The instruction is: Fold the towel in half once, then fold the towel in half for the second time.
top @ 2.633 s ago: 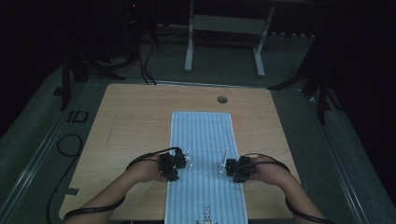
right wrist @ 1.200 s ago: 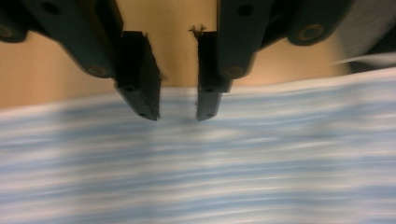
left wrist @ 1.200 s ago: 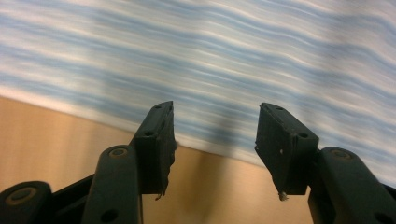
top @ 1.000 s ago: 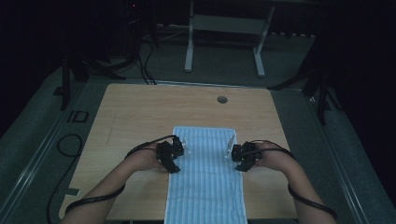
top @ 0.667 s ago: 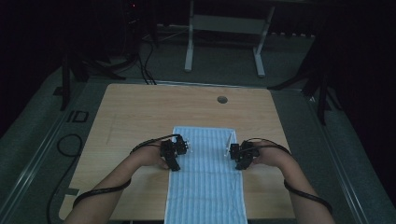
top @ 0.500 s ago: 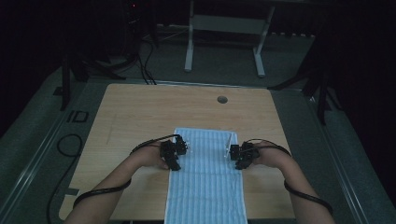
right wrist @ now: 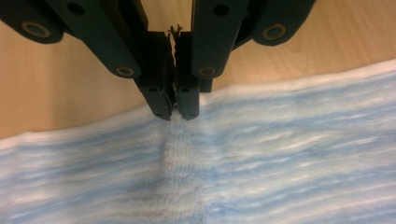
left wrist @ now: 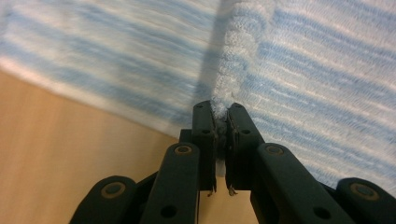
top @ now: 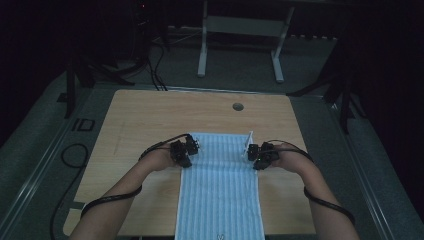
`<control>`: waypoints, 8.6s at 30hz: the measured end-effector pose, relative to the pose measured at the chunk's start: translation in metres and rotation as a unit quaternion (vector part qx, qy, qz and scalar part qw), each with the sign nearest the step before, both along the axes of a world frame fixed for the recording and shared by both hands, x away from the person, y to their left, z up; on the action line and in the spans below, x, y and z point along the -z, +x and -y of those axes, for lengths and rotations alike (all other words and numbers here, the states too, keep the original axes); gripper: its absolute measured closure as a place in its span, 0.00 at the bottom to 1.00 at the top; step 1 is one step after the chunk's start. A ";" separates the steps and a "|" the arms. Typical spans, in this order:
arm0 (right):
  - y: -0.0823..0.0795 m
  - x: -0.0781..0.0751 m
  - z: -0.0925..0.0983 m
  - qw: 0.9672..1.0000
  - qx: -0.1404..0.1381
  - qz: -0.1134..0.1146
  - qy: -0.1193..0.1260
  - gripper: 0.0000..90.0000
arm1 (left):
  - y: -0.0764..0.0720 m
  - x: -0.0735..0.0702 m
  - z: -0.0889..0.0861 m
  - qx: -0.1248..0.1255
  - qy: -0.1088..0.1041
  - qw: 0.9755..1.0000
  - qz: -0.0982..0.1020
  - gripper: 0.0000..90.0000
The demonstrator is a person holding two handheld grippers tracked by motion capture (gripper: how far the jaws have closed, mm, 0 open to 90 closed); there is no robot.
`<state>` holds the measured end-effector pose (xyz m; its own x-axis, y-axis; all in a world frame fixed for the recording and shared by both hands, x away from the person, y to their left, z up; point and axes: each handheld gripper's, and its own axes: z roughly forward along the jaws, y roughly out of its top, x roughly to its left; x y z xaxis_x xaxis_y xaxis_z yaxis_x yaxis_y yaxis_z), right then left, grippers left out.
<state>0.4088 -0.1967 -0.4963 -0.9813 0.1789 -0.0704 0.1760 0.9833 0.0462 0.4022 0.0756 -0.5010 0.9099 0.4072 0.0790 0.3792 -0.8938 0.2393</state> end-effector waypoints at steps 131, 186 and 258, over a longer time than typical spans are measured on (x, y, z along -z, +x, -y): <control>0.110 -0.116 -0.021 0.987 0.090 0.128 0.024 0.94 | 0.091 -0.115 -0.015 -0.073 -0.004 0.986 0.149 0.94; -0.049 -0.090 0.017 0.993 -0.046 0.106 0.031 0.93 | -0.062 -0.083 -0.015 0.056 -0.086 0.993 0.061 0.93; 0.063 -0.040 0.022 0.994 0.047 0.058 0.075 0.65 | 0.047 -0.017 -0.027 -0.055 -0.045 0.997 0.030 0.48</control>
